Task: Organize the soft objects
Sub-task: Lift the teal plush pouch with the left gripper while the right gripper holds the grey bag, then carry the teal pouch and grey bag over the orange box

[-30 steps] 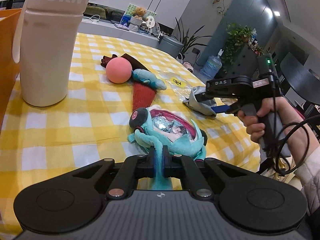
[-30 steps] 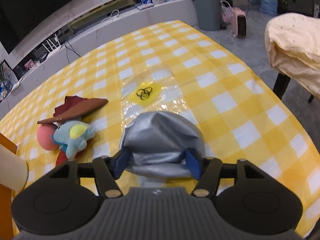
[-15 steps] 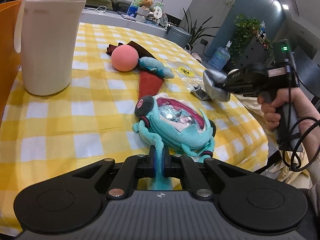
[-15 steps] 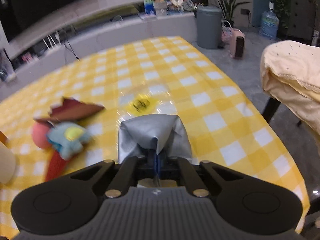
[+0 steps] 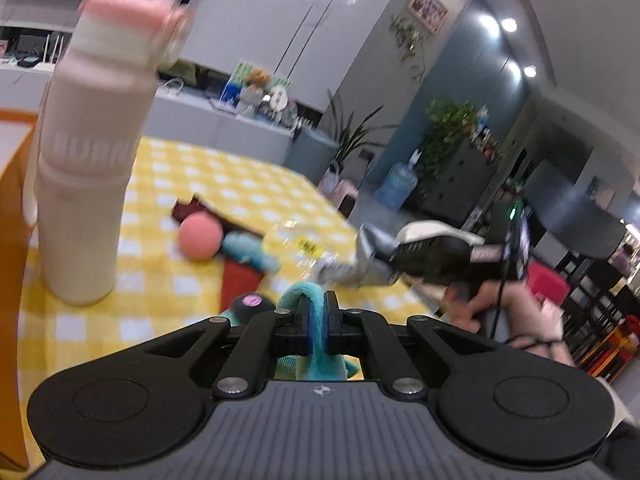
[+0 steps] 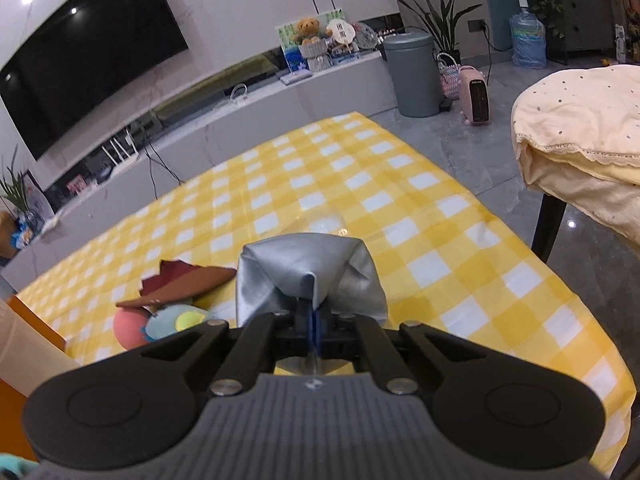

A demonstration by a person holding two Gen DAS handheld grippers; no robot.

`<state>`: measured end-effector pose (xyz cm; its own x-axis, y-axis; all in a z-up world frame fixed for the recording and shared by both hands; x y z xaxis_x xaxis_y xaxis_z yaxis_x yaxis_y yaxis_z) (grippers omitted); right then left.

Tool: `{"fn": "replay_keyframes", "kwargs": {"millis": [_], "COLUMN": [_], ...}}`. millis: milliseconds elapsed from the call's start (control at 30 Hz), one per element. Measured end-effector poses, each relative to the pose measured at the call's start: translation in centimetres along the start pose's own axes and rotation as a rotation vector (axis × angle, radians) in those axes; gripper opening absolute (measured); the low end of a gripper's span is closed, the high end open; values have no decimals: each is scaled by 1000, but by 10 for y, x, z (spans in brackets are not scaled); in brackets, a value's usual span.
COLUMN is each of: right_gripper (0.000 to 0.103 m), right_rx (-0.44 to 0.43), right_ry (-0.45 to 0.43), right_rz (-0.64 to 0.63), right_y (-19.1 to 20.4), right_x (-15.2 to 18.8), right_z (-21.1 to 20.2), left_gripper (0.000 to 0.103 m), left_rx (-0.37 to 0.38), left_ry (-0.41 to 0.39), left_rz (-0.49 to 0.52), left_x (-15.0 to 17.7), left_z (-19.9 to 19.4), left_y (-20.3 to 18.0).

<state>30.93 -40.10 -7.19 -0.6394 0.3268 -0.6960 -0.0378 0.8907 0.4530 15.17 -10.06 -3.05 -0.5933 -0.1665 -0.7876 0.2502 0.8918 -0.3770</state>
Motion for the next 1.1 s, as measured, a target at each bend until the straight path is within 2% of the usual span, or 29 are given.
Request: {"fn": "replay_keyframes", "kwargs": {"millis": [267, 400, 567, 800, 967, 1100], "right_gripper": [0, 0, 0, 0, 0, 0], "right_rx": [-36, -61, -57, -159, -279, -363], "right_ry": [-65, -100, -156, -290, -390, -430], "right_rz": [52, -22, -47, -134, -225, -299], "right_y": [1, 25, 48, 123, 194, 251], "right_x": [0, 0, -10, -35, -42, -33], "right_z": [-32, -57, -81, -129, -169, -183], "left_gripper": [4, 4, 4, 4, 4, 4], "left_rx": [21, 29, 47, 3, -76, -147], "left_ry": [-80, -115, -184, -294, -360, -411], "left_rz": [41, 35, 33, 71, 87, 69], "left_x": [-36, -53, -82, -122, -143, -147], "left_z": [-20, -36, -65, -115, -148, -165], "left_y": [-23, -24, -19, -1, 26, 51]}}
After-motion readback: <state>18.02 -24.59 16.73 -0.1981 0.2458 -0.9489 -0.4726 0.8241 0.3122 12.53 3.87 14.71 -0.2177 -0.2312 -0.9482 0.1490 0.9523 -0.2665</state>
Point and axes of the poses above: each gripper's, at about its wrist camera, not at the fingertips, and z roughly the way its jaws point, y to its left, x to its underside, the point moved 7 cm from there along z, roughly the way its jaws point, and after that the axes turned 12 degrees about -x, right-handed, at the moved point
